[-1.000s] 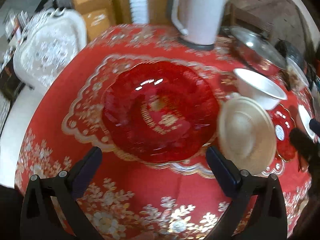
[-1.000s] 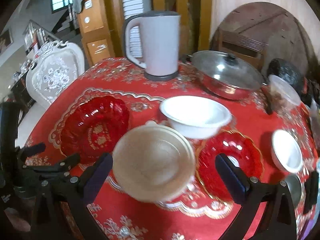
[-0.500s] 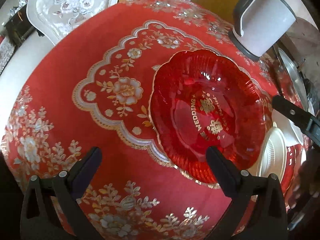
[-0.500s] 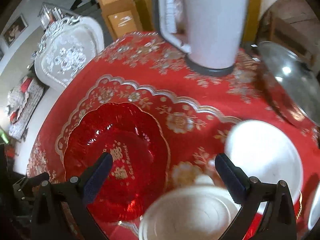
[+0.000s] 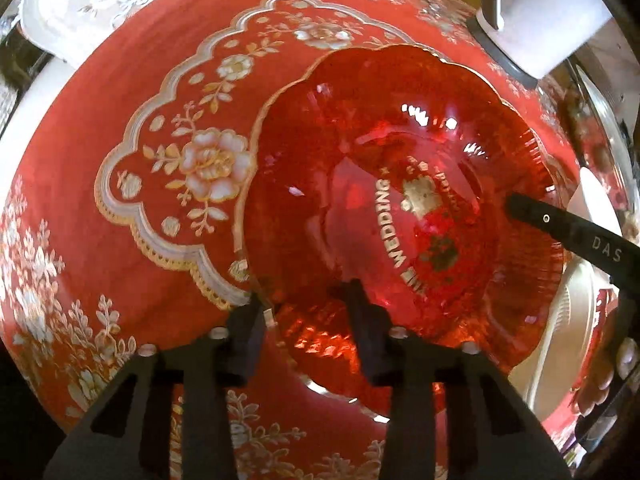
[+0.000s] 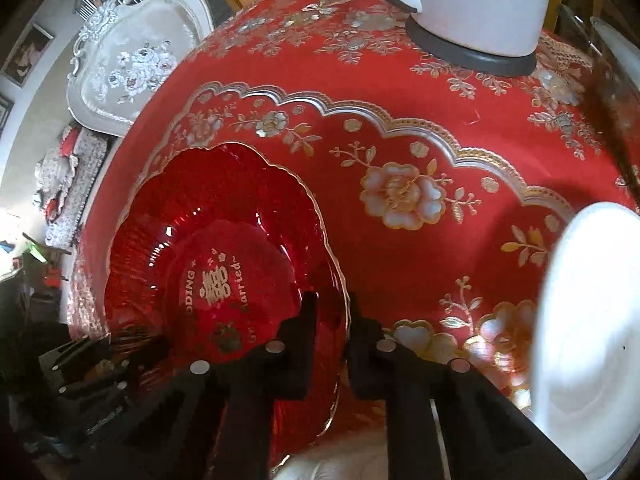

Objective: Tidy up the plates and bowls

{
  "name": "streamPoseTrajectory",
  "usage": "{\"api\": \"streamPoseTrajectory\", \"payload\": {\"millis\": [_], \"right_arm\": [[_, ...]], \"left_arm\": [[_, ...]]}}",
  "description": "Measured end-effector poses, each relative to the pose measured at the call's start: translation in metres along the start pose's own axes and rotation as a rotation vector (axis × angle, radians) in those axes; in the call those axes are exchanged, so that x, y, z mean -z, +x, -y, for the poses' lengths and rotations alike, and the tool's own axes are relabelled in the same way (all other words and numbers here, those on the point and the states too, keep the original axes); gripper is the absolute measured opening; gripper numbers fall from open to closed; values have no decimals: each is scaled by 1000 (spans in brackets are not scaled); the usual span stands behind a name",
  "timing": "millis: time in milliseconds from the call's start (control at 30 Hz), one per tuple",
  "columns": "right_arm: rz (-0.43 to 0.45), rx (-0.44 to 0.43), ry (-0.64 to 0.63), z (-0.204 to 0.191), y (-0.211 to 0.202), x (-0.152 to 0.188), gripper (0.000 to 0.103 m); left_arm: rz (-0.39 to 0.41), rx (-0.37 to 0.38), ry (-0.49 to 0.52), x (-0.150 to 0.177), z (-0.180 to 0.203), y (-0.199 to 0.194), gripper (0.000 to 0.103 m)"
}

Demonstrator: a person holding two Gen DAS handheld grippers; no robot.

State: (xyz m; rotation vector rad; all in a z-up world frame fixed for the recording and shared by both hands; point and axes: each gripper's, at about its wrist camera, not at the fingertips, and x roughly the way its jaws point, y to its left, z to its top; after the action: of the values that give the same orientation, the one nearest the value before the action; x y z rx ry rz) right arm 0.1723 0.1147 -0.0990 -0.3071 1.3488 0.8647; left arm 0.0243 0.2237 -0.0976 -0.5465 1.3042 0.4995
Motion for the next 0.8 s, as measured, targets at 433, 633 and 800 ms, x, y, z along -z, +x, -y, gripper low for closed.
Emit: {"api": "streamPoseTrajectory", "payload": {"millis": [433,633,800], "right_arm": [[87,-14,-93,-60,-50,48,13],[93,-16,-110,-99,-51,90,16],[66,-4,-129,-125,-35,122,18]], "left_arm": [[88,-37,-4,0,-44,-45,26],[107,-72,10,30,-76,-56,26],[106,-101,13,49,-94,-45,26]]}}
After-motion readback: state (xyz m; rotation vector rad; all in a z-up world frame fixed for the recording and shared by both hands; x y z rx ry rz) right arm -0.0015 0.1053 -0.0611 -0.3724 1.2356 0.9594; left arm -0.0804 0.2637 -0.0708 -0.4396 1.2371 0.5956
